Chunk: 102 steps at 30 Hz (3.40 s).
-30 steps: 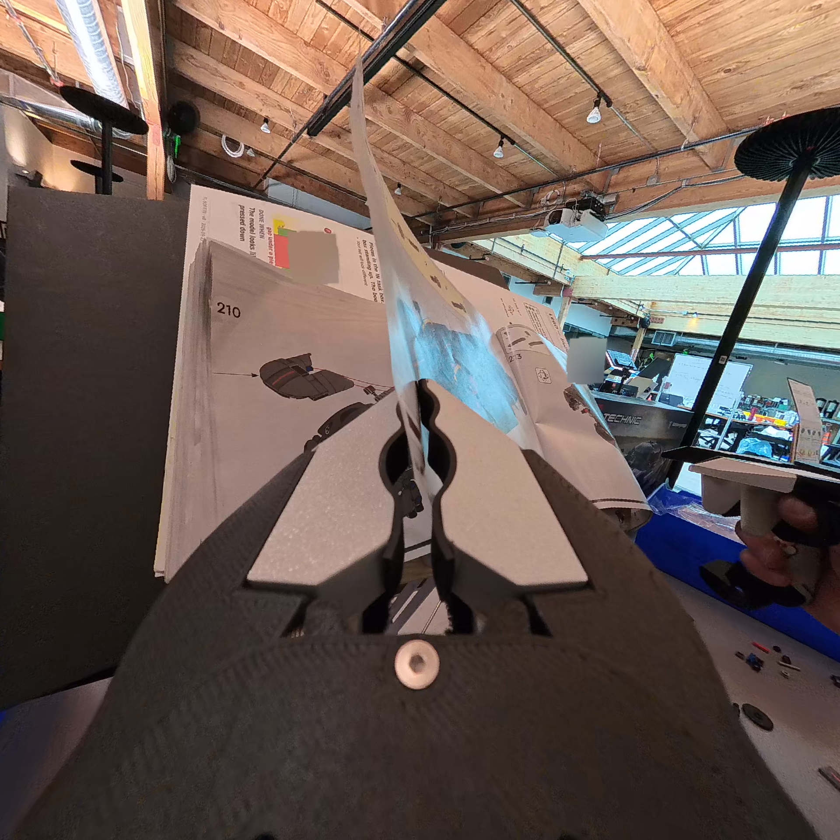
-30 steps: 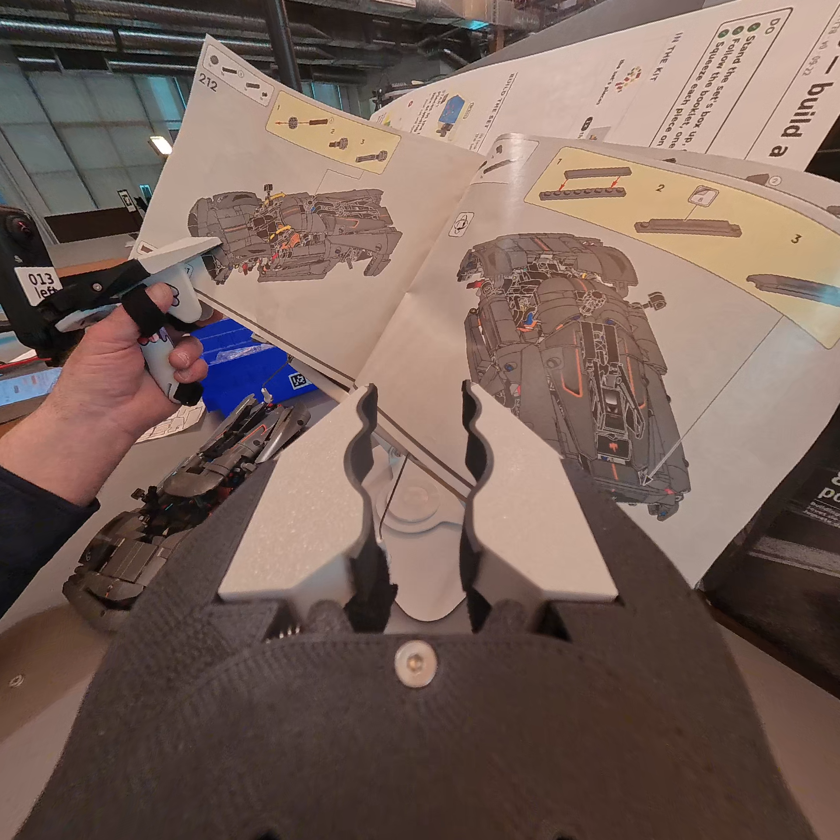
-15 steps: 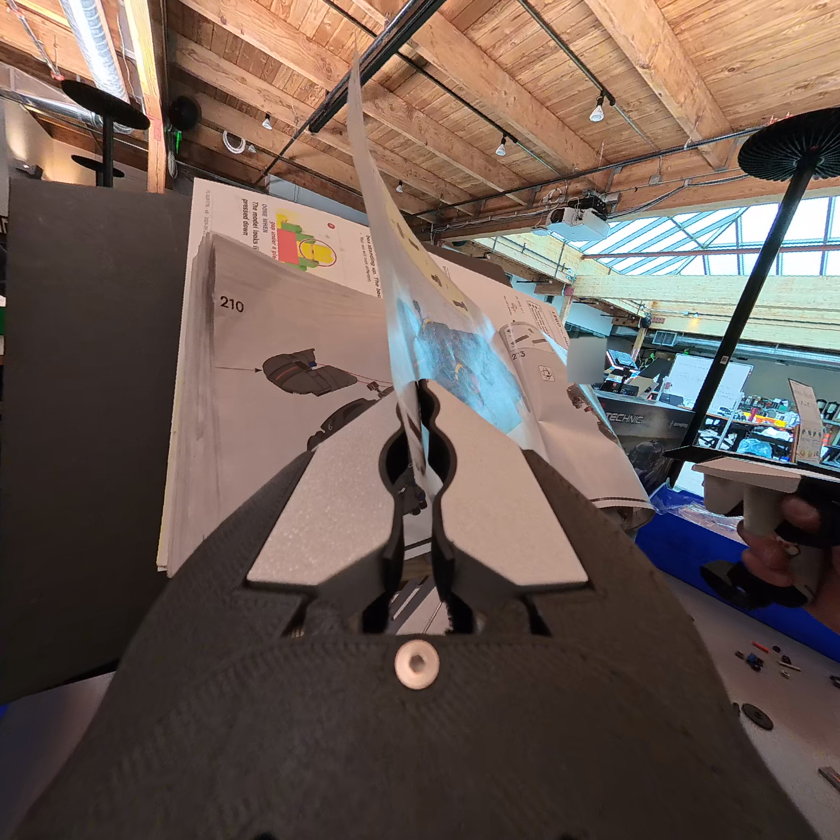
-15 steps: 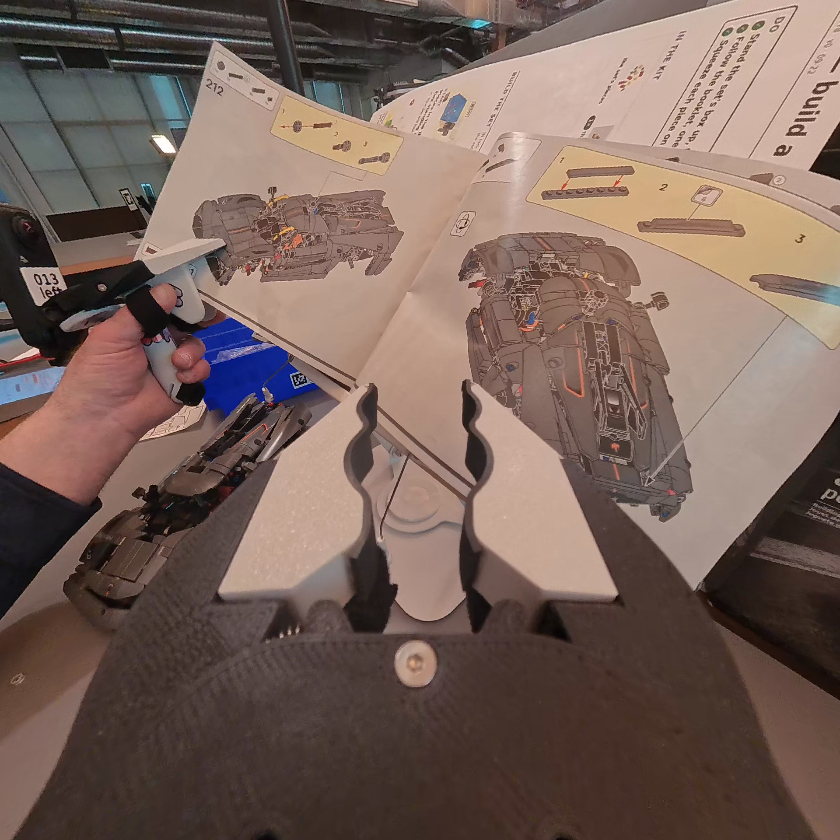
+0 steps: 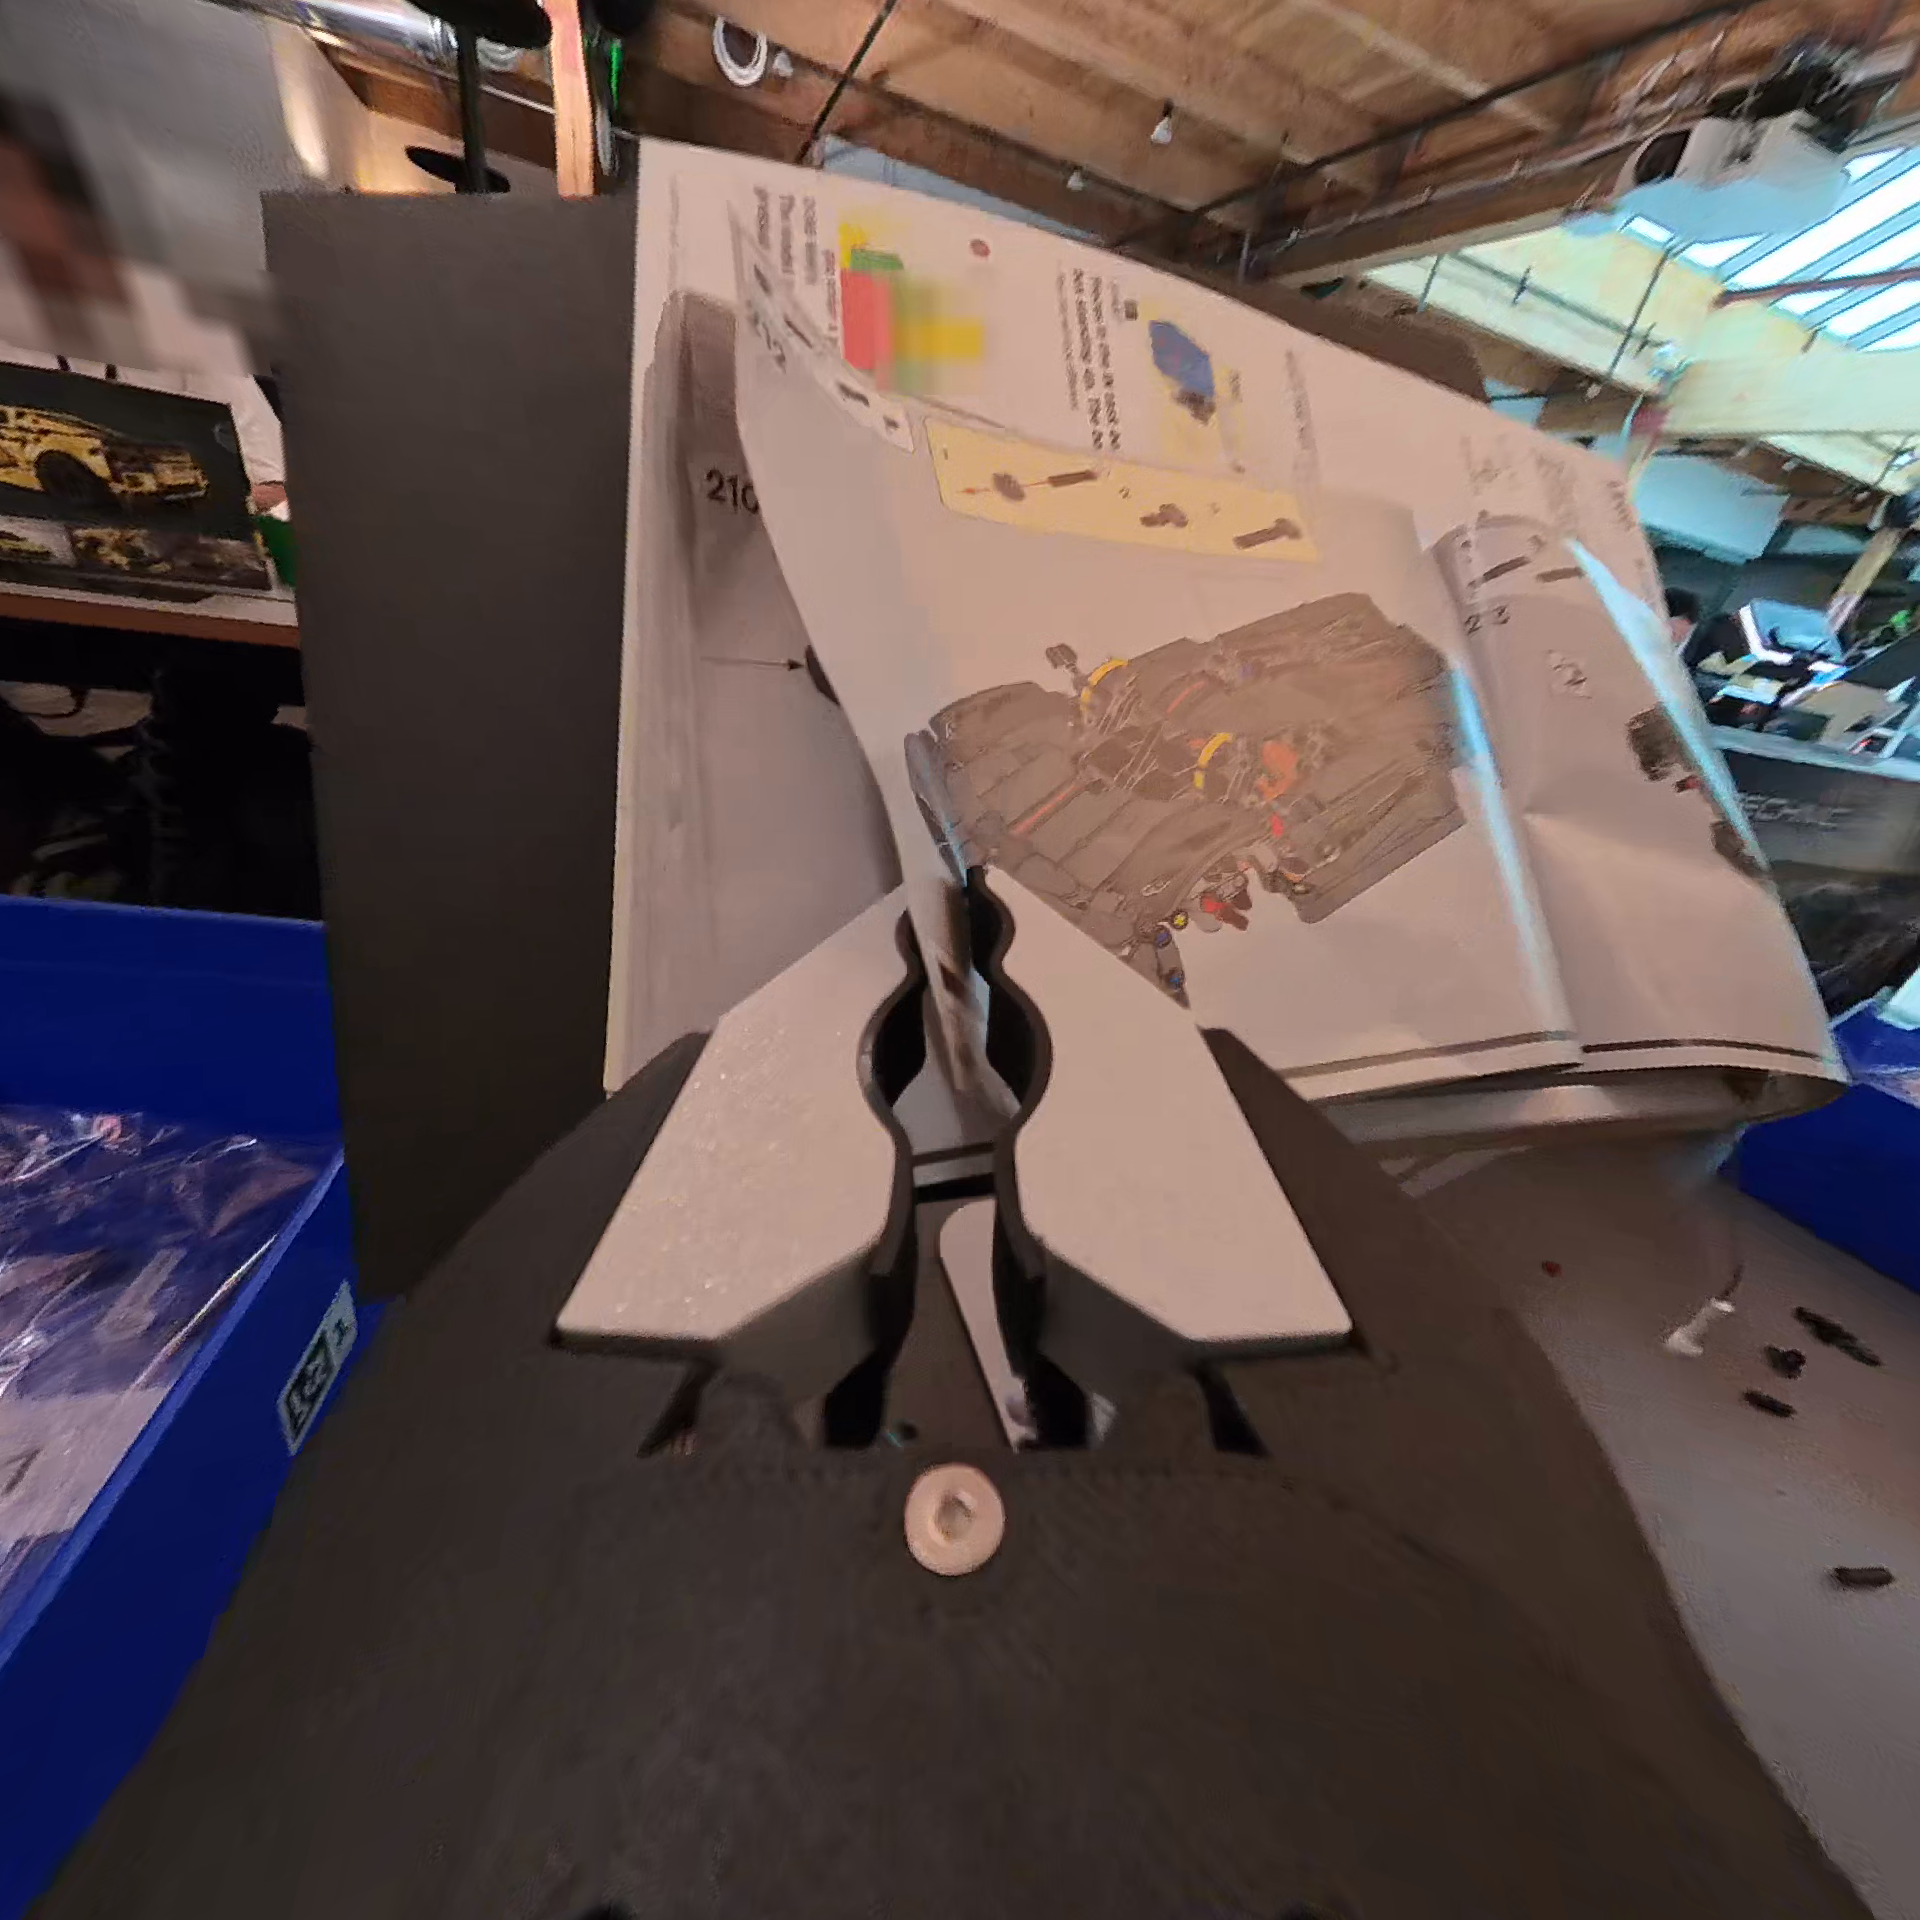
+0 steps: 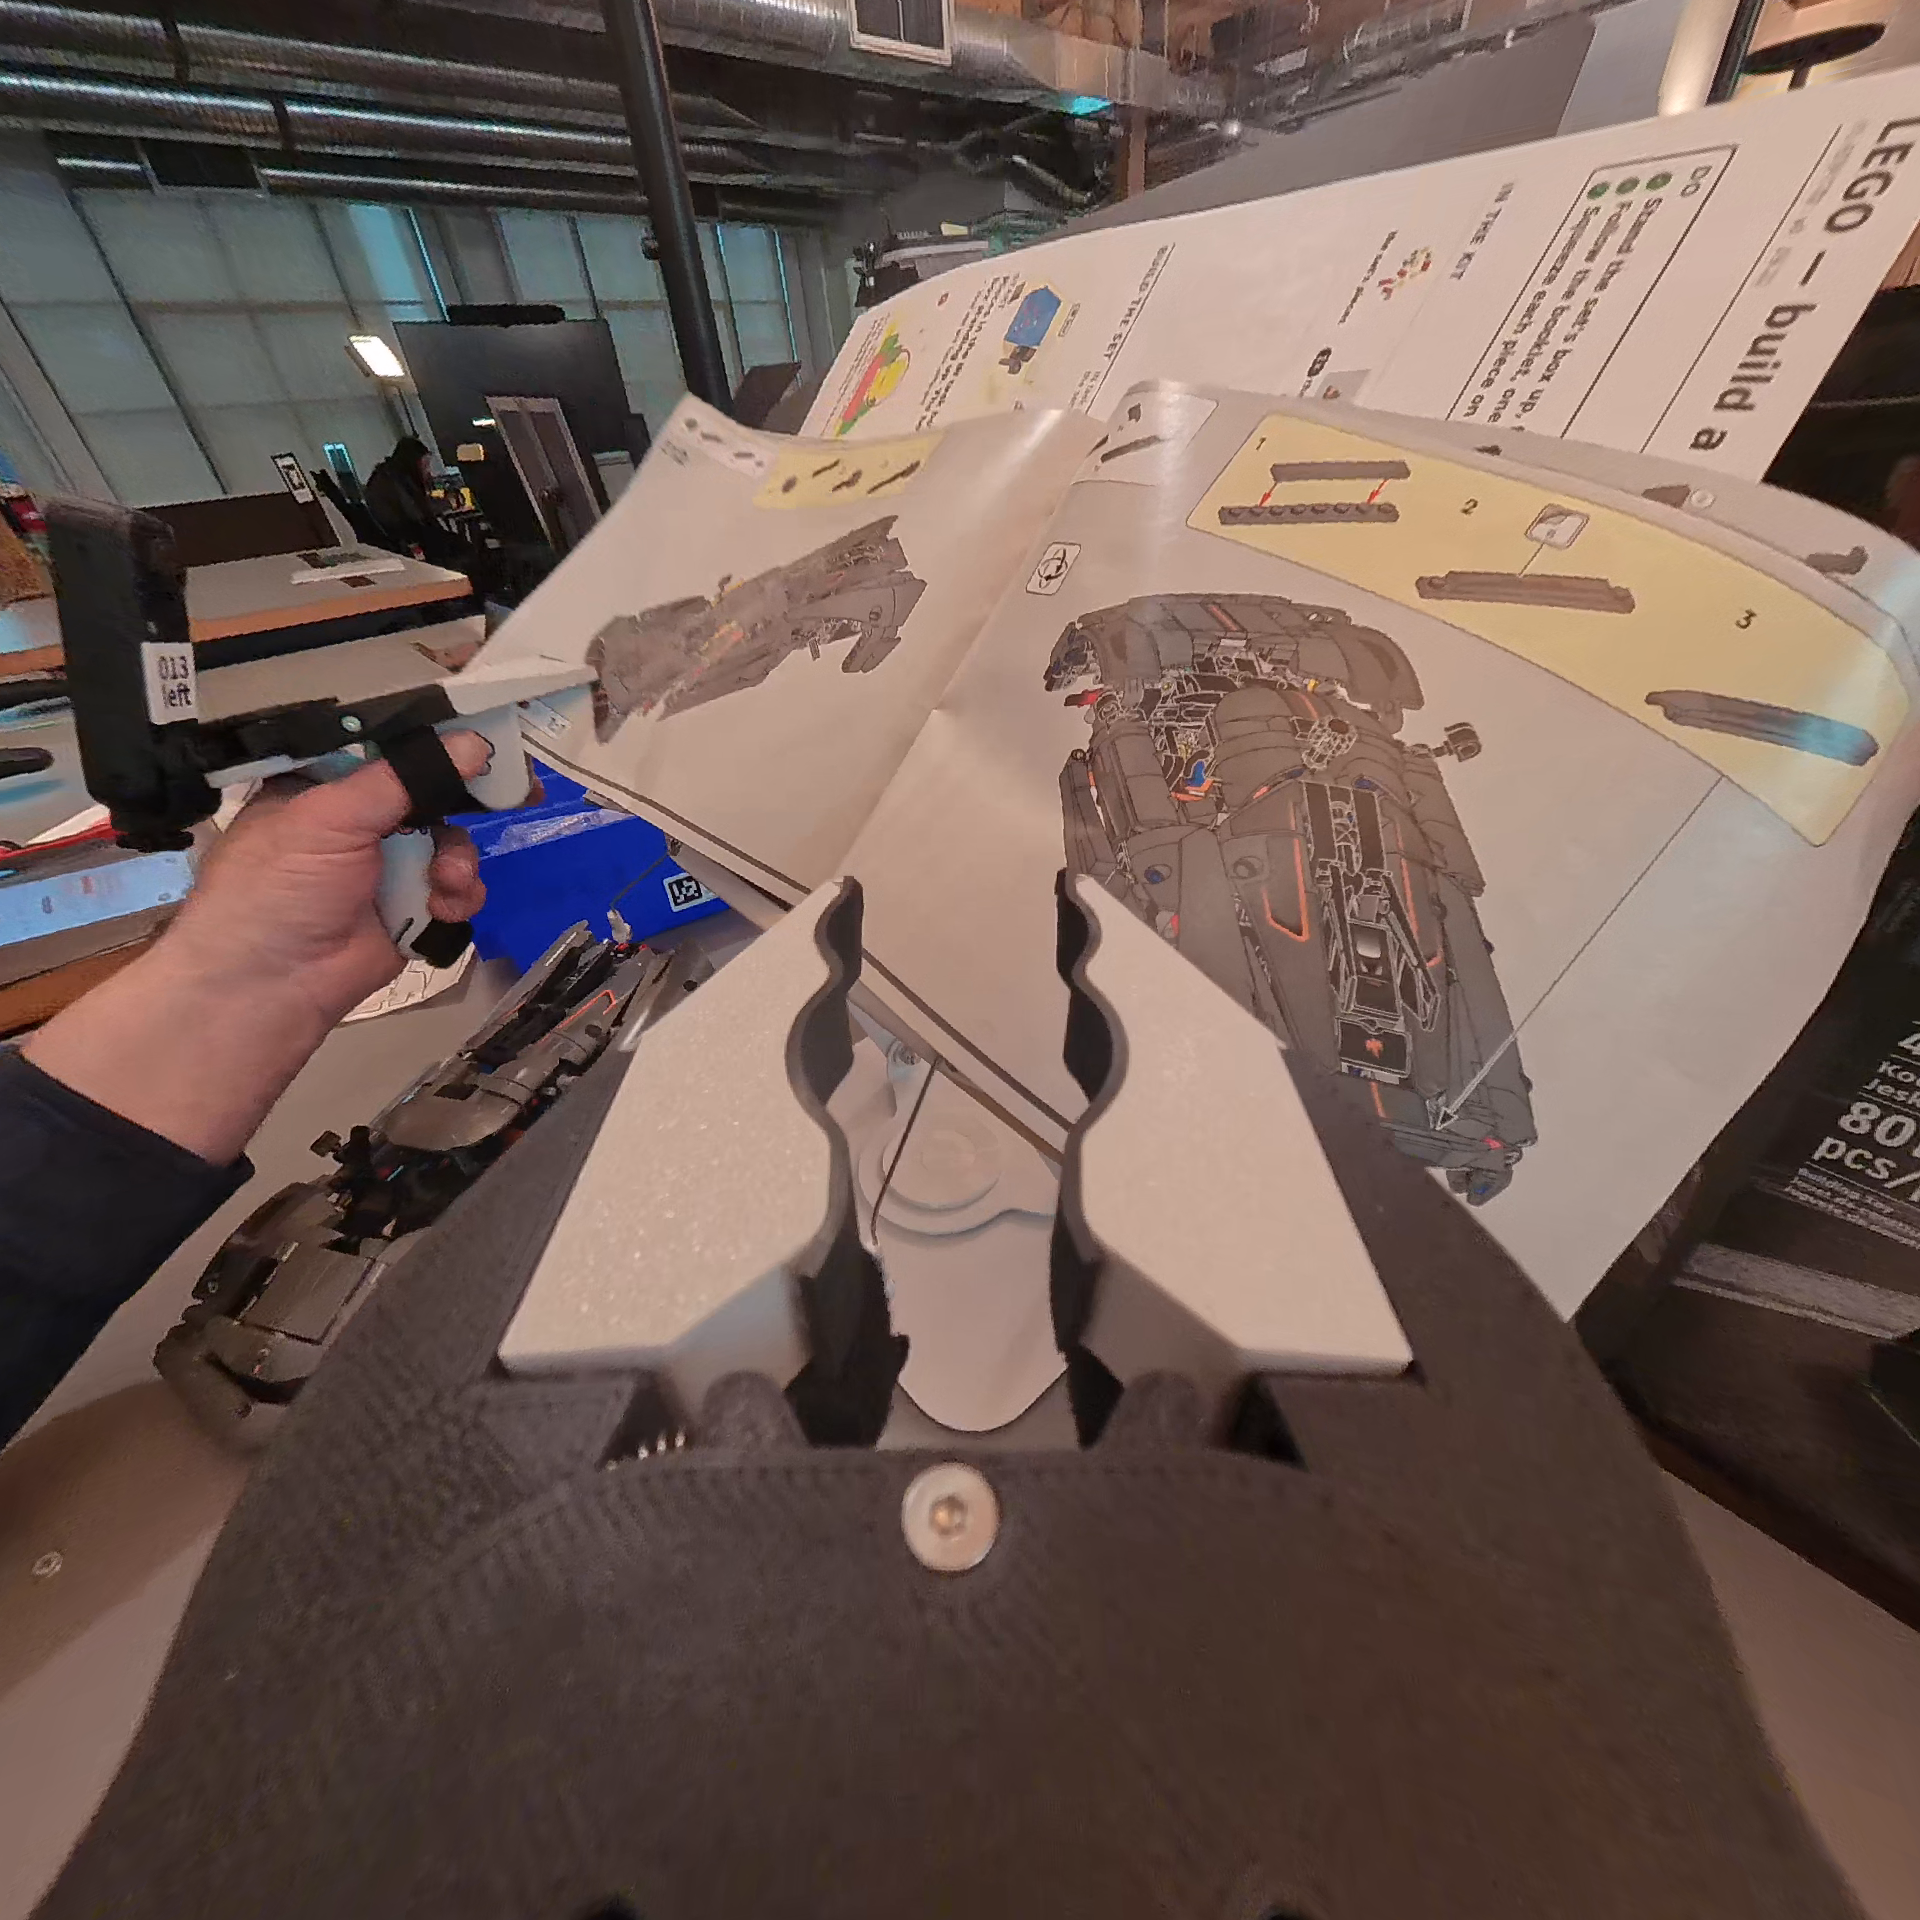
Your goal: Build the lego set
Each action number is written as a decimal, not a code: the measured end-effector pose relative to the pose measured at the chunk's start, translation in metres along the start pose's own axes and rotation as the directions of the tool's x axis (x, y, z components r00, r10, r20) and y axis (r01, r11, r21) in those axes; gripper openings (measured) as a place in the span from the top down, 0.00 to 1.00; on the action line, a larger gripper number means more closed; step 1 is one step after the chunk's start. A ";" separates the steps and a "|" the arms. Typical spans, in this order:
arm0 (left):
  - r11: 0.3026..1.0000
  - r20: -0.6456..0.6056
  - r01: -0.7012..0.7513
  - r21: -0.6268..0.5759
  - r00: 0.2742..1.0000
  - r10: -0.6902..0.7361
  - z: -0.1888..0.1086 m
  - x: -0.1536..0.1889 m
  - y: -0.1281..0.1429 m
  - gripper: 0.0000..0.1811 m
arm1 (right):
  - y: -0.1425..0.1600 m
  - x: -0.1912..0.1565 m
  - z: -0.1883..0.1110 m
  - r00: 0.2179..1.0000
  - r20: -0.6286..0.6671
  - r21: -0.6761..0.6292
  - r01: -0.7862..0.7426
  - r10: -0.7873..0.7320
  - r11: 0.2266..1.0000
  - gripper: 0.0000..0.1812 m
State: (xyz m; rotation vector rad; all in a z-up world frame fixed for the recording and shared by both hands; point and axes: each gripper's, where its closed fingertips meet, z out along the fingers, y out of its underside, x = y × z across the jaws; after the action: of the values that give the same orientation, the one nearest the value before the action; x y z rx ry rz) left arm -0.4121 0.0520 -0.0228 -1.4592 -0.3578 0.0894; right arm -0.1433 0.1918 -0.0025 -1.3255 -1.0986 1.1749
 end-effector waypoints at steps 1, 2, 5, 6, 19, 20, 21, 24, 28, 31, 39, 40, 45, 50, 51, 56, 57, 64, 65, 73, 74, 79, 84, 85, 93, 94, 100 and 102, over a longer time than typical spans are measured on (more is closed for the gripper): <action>1.000 0.012 -0.013 -0.015 1.000 0.014 0.001 -0.002 0.003 0.99 | -0.002 0.000 -0.002 1.000 0.000 0.004 0.002 -0.002 1.000 0.80; 0.999 0.019 -0.024 -0.031 1.000 0.024 0.001 -0.003 0.005 0.99 | -0.005 -0.001 -0.003 1.000 -0.001 0.009 0.005 -0.005 1.000 0.80; 0.998 0.028 -0.019 -0.063 0.999 0.020 0.003 -0.007 0.012 0.99 | -0.015 0.000 -0.011 1.000 -0.009 0.027 0.015 -0.015 1.000 0.80; 0.997 0.031 -0.014 -0.072 0.999 0.017 0.003 -0.008 0.013 0.99 | -0.019 0.000 -0.015 1.000 -0.012 0.035 0.018 -0.018 0.999 0.80; 0.997 0.020 0.044 -0.062 0.999 -0.042 -0.001 -0.017 0.012 0.99 | -0.117 0.011 -0.129 0.989 -0.136 0.286 0.099 -0.061 0.953 0.81; 0.997 0.017 0.047 -0.063 0.999 -0.046 -0.001 -0.017 0.012 0.99 | -0.128 0.010 -0.144 0.987 -0.147 0.314 0.110 -0.067 0.943 0.81; 0.997 0.015 0.051 -0.063 0.999 -0.050 -0.001 -0.017 0.012 0.99 | -0.135 0.008 -0.157 0.986 -0.149 0.324 0.119 -0.073 0.939 0.81; 0.996 0.022 0.053 -0.069 0.998 -0.052 0.000 -0.018 0.014 0.99 | -0.141 0.003 -0.181 0.983 -0.156 0.294 0.136 -0.093 0.946 0.80; 0.996 0.030 0.050 -0.072 0.998 -0.048 0.000 -0.018 0.014 0.99 | -0.133 -0.005 -0.179 0.985 -0.118 0.226 0.146 -0.122 0.963 0.82; 0.996 0.031 0.060 -0.073 0.998 -0.058 -0.001 -0.020 0.014 0.97 | -0.115 -0.011 -0.160 0.984 -0.077 0.123 0.168 -0.160 0.978 0.83; 0.995 0.114 0.073 -0.071 0.991 -0.064 -0.009 -0.044 0.016 0.95 | 0.029 -0.004 -0.104 0.969 0.078 -0.496 0.242 -0.234 0.834 0.82; 0.996 0.124 0.070 -0.064 0.990 -0.062 -0.011 -0.046 0.013 0.95 | 0.048 -0.003 -0.100 0.968 0.104 -0.545 0.246 -0.227 0.801 0.83; 0.999 0.109 0.033 -0.010 0.994 -0.032 -0.017 -0.038 -0.008 0.95 | 0.155 -0.002 -0.100 0.969 0.187 -0.736 0.249 -0.164 0.630 0.84; 0.999 0.075 -0.049 0.000 0.996 0.049 -0.014 -0.013 -0.024 0.95 | 0.227 -0.003 -0.107 0.974 0.195 -0.795 0.224 -0.112 0.564 0.84; 0.998 0.067 -0.059 0.003 0.996 0.059 -0.014 -0.008 -0.026 0.95 | 0.234 0.002 -0.106 0.975 0.186 -0.806 0.223 -0.122 0.549 0.84; 0.996 0.041 -0.082 0.027 0.996 0.081 -0.020 0.001 -0.038 0.96 | 0.253 0.010 -0.104 0.971 0.187 -0.832 0.236 -0.145 0.503 0.82; 0.997 0.039 -0.074 0.034 0.997 0.072 -0.022 -0.001 -0.040 0.96 | 0.256 0.008 -0.103 0.971 0.196 -0.833 0.238 -0.135 0.500 0.83; 0.998 -0.017 -0.033 0.060 0.999 0.034 -0.025 0.001 -0.043 0.96 | 0.259 0.000 -0.100 0.977 0.201 -0.829 0.210 -0.075 0.519 0.94; 0.997 -0.039 -0.045 0.061 0.998 0.048 -0.024 0.007 -0.043 0.96 | 0.259 -0.001 -0.100 0.976 0.204 -0.827 0.212 -0.073 0.520 0.95; 0.977 -0.234 -0.206 0.050 0.949 0.212 -0.009 0.075 -0.039 0.96 | 0.256 -0.005 -0.099 0.970 0.229 -0.812 0.237 -0.082 0.533 0.99; 0.974 -0.260 -0.219 0.051 0.939 0.224 -0.008 0.084 -0.038 0.96 | 0.252 -0.007 -0.097 0.969 0.233 -0.799 0.241 -0.086 0.551 0.99; 0.963 -0.432 -0.268 0.019 0.866 0.250 -0.001 0.142 -0.026 0.95 | 0.211 -0.011 -0.082 0.953 0.238 -0.662 0.300 -0.187 0.687 0.99; 0.907 -0.615 -0.411 -0.090 0.739 0.274 0.006 0.212 0.018 0.93 | 0.168 -0.016 -0.072 0.918 0.197 -0.504 0.396 -0.344 0.767 0.99; 0.893 -0.652 -0.436 -0.114 0.711 0.264 0.006 0.225 0.029 0.92 | 0.163 -0.017 -0.070 0.909 0.189 -0.481 0.415 -0.371 0.772 0.99; 0.767 -0.811 -0.591 -0.248 0.560 0.170 0.000 0.284 0.107 0.89 | 0.143 -0.026 -0.071 0.850 0.187 -0.407 0.524 -0.493 0.749 0.98; 0.761 -0.817 -0.597 -0.255 0.554 0.161 0.000 0.285 0.110 0.89 | 0.147 -0.027 -0.074 0.864 0.210 -0.427 0.502 -0.458 0.752 0.98; 0.738 -0.812 -0.613 -0.281 0.562 0.157 -0.002 0.278 0.113 0.90 | 0.213 -0.025 -0.104 0.950 0.275 -0.728 0.306 -0.147 0.613 0.87; 0.736 -0.805 -0.614 -0.285 0.570 0.164 -0.001 0.274 0.112 0.91 | 0.227 -0.029 -0.111 0.958 0.271 -0.781 0.274 -0.091 0.561 0.87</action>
State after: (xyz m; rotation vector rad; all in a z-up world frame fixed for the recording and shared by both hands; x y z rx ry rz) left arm -0.1354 0.1395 -0.0821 -1.9852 0.7274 -0.2650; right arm -0.0344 0.1336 -0.2250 -1.7260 -2.0424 0.6220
